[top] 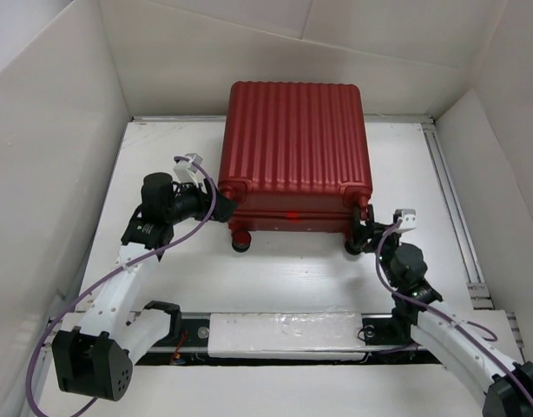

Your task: Pack the luggage

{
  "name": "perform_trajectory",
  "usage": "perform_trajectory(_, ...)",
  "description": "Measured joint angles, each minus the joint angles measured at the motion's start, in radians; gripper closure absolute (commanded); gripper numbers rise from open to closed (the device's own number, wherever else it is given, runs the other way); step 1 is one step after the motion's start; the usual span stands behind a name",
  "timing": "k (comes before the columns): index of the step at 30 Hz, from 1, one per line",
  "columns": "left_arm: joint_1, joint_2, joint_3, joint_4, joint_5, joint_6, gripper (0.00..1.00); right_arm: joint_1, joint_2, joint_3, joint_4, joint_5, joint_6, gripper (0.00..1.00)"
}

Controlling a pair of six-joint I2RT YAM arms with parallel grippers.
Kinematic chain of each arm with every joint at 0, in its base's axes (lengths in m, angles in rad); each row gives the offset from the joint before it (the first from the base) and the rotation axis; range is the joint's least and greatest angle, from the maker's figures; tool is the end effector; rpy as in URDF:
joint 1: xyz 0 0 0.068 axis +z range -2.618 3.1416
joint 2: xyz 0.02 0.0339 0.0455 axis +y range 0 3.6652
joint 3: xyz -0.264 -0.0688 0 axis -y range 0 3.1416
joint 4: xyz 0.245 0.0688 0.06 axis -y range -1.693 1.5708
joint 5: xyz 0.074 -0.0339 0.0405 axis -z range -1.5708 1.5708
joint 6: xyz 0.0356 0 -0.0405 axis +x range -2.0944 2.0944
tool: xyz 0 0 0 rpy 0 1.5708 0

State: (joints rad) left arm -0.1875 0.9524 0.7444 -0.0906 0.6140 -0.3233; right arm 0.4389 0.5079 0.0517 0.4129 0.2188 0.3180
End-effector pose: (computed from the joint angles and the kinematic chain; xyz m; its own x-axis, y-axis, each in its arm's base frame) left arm 0.2100 -0.0607 0.3064 -0.4943 -0.1705 -0.8524 0.5656 0.6815 -0.4643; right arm 0.1340 0.0543 0.1831 -0.1055 0.2876 -0.9519 -0.1953 0.9326 0.3034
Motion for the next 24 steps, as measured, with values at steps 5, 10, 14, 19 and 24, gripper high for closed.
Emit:
perform_trajectory(5,-0.001,0.000,0.000,0.001,0.007,0.000,1.00,-0.001,0.115,0.027,0.018,-0.025,-0.020,0.49)
perform_trajectory(10,-0.002,-0.002,-0.002,0.000,0.017,0.000,1.00,-0.007,0.215,0.042,0.090,-0.050,-0.036,0.63)
perform_trajectory(14,-0.001,-0.003,-0.004,0.002,0.018,0.000,1.00,-0.009,0.229,0.040,0.143,-0.074,-0.068,0.71)
perform_trajectory(19,-0.001,-0.006,-0.006,0.002,0.016,0.000,1.00,-0.026,0.177,0.025,0.139,-0.045,-0.106,0.94)
perform_trajectory(24,-0.001,-0.007,-0.008,0.003,0.016,0.000,1.00,-0.025,0.134,0.013,0.134,-0.039,-0.122,1.00)
